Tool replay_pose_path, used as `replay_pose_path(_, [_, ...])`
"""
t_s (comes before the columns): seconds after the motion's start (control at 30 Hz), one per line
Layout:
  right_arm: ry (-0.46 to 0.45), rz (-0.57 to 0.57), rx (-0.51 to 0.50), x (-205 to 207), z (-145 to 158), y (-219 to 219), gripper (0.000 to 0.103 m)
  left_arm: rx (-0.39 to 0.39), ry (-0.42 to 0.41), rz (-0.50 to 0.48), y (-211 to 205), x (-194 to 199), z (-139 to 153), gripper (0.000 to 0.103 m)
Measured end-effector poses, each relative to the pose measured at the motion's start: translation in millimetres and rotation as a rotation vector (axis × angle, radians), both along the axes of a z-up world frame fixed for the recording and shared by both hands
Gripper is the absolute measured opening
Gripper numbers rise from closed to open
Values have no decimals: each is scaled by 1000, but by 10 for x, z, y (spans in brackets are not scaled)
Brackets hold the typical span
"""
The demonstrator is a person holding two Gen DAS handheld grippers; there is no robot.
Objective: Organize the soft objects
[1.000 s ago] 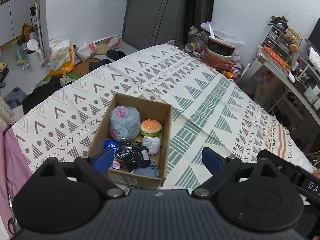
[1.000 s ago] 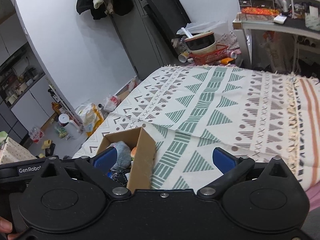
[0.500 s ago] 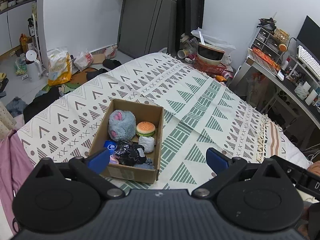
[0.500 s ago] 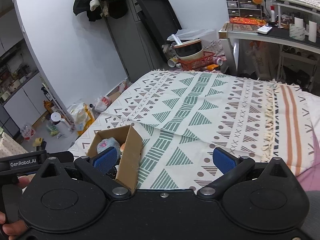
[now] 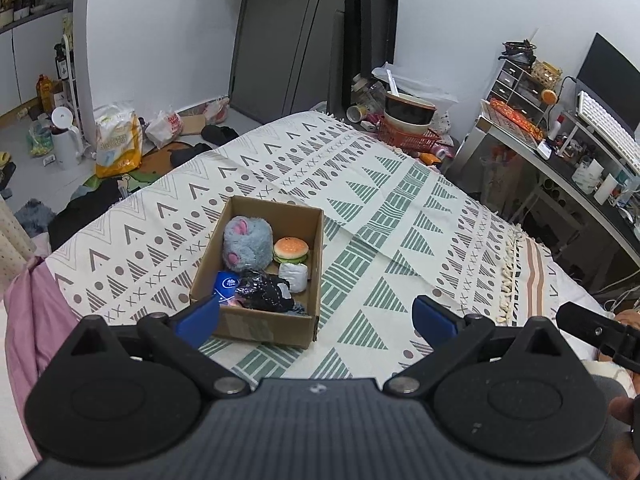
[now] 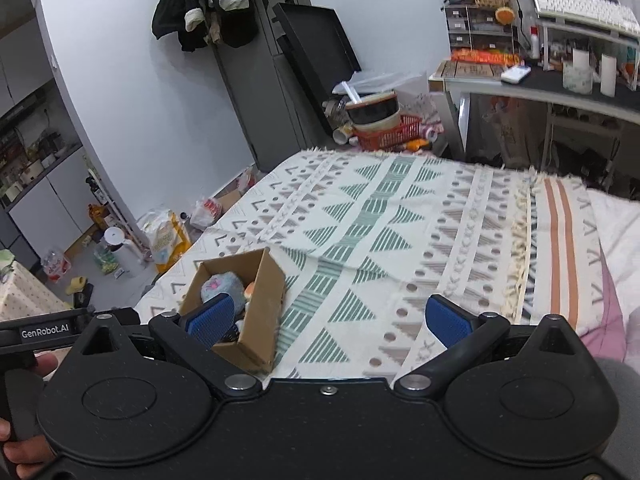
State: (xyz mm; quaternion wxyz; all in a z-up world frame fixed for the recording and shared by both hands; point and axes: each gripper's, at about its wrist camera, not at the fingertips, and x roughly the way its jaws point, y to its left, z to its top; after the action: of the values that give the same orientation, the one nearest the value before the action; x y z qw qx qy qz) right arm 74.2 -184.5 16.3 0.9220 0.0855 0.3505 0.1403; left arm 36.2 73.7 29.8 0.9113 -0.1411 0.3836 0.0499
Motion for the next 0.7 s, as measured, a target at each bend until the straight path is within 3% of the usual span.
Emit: replay_pose_path(0.7, [-36,16,-23,-414,93,-128,103,67,-16,-63,-119,-389,102,102])
